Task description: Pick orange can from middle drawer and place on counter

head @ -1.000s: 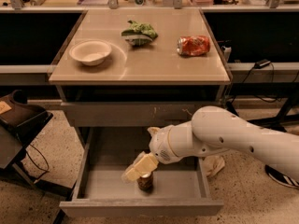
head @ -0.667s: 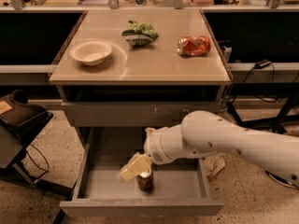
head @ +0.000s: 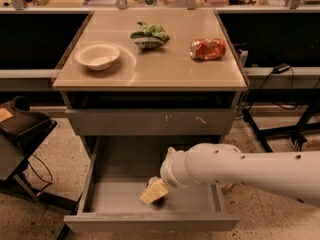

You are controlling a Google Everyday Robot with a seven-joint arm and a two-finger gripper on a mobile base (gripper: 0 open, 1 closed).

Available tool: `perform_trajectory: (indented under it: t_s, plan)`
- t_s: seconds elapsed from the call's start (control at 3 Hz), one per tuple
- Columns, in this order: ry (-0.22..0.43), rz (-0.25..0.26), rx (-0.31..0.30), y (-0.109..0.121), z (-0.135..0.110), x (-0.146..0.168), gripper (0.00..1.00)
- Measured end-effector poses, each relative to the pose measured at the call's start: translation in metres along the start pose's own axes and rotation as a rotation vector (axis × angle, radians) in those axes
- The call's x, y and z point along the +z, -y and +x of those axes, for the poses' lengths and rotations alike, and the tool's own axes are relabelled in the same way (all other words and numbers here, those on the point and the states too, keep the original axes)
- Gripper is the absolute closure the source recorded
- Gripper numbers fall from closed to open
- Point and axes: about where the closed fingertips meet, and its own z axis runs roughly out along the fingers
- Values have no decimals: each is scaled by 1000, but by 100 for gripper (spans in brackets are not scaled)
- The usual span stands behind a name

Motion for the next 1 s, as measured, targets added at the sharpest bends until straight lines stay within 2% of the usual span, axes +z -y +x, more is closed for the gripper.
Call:
perform_trajectory:
  t_s: [0.33, 0.67, 1.0]
  plan:
    - [0, -1, 0, 0, 0, 0, 0]
    - [15, -55, 41, 0, 3, 27, 0]
    - [8, -90, 128, 12, 19, 83, 0]
